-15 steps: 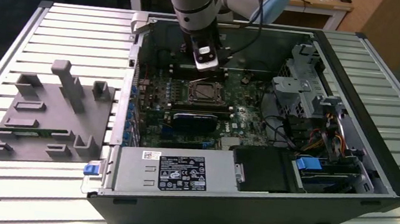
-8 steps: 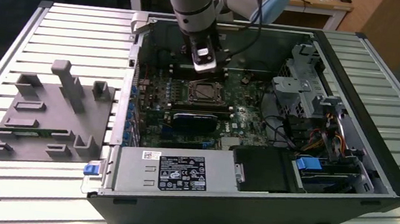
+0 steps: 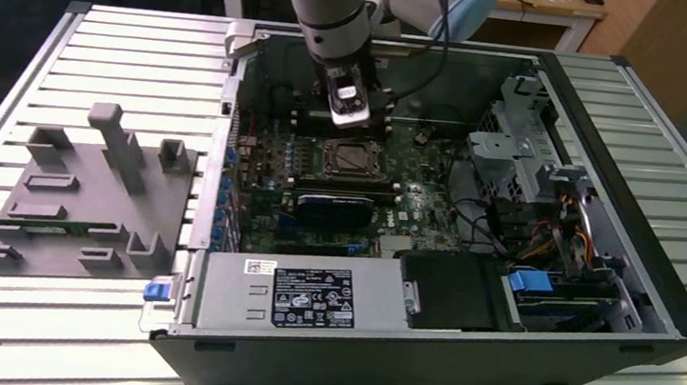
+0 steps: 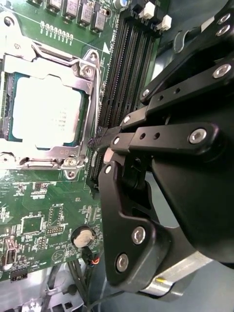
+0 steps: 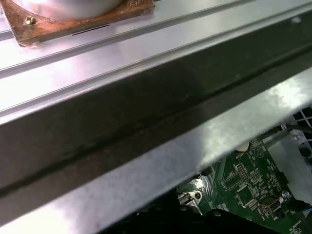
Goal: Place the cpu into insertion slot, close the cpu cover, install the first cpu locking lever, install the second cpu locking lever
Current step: 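Install the first cpu locking lever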
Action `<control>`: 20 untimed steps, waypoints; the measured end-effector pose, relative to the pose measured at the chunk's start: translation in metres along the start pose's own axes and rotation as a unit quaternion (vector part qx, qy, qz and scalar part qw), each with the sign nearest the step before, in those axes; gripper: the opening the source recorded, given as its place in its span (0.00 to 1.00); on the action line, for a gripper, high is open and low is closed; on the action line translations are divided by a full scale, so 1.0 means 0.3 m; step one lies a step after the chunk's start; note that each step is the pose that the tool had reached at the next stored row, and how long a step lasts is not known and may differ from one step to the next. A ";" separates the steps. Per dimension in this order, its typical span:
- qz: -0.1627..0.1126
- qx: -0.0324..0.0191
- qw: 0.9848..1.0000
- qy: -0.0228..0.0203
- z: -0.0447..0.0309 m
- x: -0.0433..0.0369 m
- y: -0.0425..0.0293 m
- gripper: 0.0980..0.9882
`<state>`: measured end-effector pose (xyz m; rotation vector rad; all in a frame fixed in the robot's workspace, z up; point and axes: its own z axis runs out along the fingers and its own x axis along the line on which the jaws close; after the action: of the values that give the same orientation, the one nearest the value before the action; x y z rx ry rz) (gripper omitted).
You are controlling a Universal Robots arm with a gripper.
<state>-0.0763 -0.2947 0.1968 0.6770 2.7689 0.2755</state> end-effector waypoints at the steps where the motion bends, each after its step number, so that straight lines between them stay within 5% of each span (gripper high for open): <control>1: 0.001 0.000 1.000 0.000 0.002 0.000 0.000 0.01; 10: 0.003 0.006 1.000 -0.004 0.021 -0.001 0.000 0.01; 20: 0.003 0.007 1.000 -0.004 0.030 0.000 -0.002 0.01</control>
<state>-0.0738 -0.2942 0.1882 0.6890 2.7635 0.2532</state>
